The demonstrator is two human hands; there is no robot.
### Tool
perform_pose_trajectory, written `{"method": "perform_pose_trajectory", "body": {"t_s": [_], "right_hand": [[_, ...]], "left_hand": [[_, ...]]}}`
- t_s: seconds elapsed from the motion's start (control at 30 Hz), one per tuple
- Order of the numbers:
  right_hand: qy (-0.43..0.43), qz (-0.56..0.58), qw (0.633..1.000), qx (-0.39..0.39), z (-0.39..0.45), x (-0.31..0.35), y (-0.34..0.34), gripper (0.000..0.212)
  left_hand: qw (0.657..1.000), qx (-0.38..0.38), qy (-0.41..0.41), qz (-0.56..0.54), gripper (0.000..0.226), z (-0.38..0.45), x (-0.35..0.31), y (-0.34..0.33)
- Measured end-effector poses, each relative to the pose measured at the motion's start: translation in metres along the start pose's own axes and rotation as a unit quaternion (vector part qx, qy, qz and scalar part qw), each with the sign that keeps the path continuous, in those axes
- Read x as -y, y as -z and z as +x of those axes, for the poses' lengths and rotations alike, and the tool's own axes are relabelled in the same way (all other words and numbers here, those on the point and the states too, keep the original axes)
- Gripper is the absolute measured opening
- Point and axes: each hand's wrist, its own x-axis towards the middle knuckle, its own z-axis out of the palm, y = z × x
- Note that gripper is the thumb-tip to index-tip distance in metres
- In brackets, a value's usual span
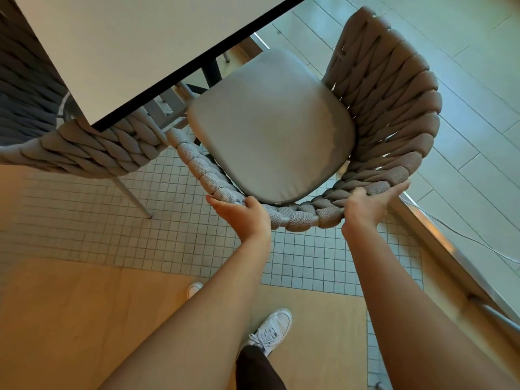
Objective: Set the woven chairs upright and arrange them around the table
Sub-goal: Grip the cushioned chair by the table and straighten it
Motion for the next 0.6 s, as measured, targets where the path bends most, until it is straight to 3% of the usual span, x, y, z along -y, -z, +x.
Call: {"method": "perform_pose_trajectory", "body": {"t_s": [0.13, 0.27, 0.4, 0.5, 0.6], "right_hand": [[0.018, -0.013, 1.000, -0.005, -0.003, 0.001, -0.001, 0.093], [0.030, -0.022, 0.999, -0.009, -0.009, 0.004, -0.002, 0.094], [0.053, -0.032, 0.998, 0.014, -0.022, 0.004, 0.000, 0.093], [0.091, -0.101, 0.990, 0.040, -0.037, 0.001, 0.005, 0.087], [0.159, -0.240, 0.954, 0.083, -0.056, -0.009, 0.012, 0.077]], "left_hand": [[0.989, 0.017, -0.061, 0.131, 0.088, -0.003, 0.000, 0.005], [0.945, 0.027, -0.174, 0.274, 0.082, -0.005, 0.002, 0.016], [0.910, 0.088, -0.225, 0.338, 0.084, -0.004, 0.007, 0.029], [0.876, 0.132, -0.257, 0.387, 0.078, -0.005, 0.010, 0.038], [0.819, 0.176, -0.316, 0.445, 0.073, -0.006, 0.011, 0.049]]}}
